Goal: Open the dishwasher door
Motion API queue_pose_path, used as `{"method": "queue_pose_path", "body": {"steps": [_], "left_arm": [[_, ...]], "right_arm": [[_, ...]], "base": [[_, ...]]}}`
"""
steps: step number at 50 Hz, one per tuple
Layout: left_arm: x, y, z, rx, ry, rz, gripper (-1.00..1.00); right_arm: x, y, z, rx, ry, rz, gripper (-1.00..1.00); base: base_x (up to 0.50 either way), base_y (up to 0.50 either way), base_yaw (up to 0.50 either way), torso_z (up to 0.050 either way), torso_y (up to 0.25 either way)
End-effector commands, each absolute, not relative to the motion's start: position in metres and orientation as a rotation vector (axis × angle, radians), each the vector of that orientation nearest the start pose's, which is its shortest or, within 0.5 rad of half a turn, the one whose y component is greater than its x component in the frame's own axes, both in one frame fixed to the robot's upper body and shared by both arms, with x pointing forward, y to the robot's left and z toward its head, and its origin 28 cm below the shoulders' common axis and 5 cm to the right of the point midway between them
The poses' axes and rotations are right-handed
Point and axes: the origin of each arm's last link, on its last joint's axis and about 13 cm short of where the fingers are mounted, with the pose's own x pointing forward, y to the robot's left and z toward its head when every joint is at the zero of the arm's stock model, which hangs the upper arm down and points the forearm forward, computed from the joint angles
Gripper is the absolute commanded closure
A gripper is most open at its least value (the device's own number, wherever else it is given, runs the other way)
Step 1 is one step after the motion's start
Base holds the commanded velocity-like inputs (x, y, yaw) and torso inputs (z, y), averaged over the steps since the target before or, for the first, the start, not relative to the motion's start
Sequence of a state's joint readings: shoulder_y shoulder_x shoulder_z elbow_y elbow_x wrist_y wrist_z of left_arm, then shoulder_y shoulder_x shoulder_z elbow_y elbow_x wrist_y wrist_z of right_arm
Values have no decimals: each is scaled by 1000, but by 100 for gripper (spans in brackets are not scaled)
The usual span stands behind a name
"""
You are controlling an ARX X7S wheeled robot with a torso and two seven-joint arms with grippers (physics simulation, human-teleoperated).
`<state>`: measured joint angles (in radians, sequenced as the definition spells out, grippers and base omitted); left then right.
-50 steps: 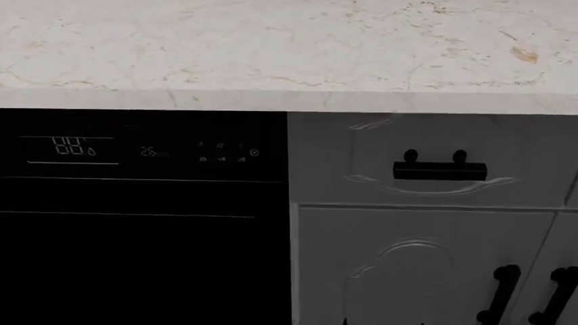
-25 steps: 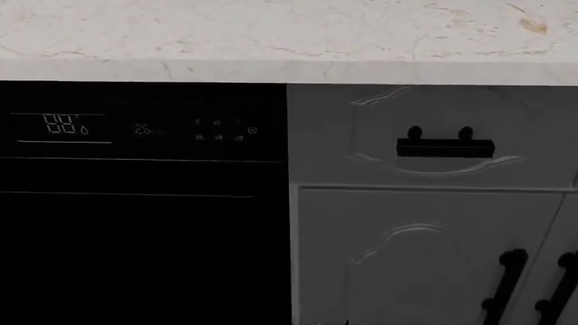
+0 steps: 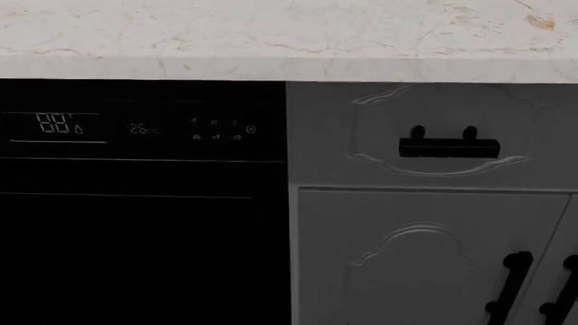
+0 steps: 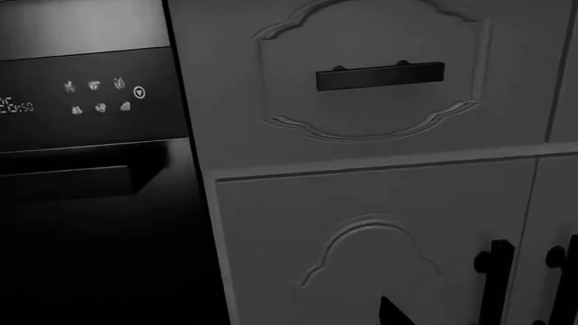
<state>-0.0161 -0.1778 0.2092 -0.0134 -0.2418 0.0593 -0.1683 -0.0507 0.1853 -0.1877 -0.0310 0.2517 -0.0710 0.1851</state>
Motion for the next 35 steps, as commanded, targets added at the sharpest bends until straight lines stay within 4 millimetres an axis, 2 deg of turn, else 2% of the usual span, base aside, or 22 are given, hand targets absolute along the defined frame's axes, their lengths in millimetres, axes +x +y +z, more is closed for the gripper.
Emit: {"method": "queue_pose_path", "body": {"steps": [1,11,23,29,35], "left_arm": [[211,205,14,-63,-18,-33,-100],[213,204,16,-58,-23,-39,-100],[208,205,17,-30,-24,-40,-100],[201,209,20,164,16,-41,-100],[195,222,24,456,130,-59,-100]], "right_arm": [[195,-101,8,76,3,0,-100],[194,-103,10,81,-2,-7,-100],[192,-103,14,89,-9,-9,-100],[191,-104,13,91,-11,-11,-100],[190,-104,10,98,-6,-12,-100]], "base": [[336,0,0,0,0],[342,0,0,0,0],[0,0,0,0,0],[0,0,0,0,0],[0,0,0,0,0]]}}
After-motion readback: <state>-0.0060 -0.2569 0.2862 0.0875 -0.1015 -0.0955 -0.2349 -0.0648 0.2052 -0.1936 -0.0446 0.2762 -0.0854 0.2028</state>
